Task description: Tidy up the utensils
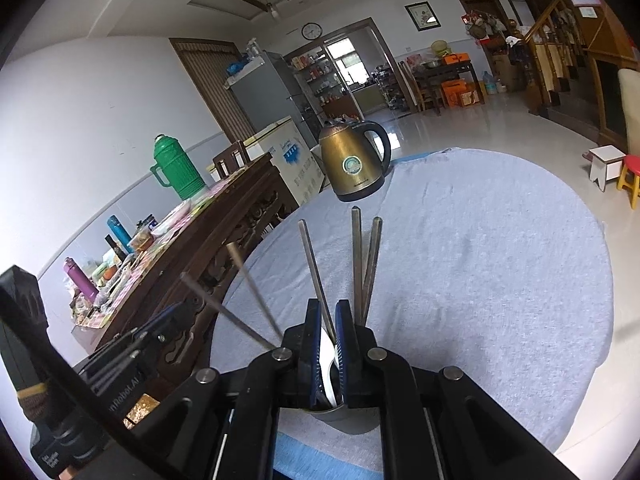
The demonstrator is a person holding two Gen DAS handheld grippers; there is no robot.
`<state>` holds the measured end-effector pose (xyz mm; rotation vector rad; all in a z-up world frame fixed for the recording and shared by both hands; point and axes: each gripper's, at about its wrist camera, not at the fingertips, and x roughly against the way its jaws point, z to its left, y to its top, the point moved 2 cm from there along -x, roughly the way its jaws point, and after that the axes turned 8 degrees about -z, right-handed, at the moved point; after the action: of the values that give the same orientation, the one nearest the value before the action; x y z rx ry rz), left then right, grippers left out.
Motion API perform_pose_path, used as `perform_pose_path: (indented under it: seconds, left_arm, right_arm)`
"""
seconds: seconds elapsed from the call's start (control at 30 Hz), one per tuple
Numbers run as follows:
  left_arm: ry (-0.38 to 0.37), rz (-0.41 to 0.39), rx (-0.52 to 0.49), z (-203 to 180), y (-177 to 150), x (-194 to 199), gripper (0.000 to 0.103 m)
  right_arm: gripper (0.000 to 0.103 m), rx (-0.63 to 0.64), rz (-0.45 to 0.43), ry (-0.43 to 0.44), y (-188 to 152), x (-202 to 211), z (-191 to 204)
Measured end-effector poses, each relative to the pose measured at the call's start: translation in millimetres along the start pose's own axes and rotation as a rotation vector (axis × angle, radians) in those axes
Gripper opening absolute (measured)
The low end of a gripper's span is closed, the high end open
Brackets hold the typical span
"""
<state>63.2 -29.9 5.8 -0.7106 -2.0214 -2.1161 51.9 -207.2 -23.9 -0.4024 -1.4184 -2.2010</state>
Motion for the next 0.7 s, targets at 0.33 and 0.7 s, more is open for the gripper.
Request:
perform_pose_path:
  seconds: [0.33,0.7]
  left_arm:
    - [0.128,-0.014,-0.049,6,-2,21,0.059]
    - [0.207,-0.026,-0.066,17,-2,27,0.071]
  right_arm:
    - [0.019,-0.013,-0.014,0.000,3,13,-2]
    - [0.051,-0.003,-0.018,-0.020,-2,17,1]
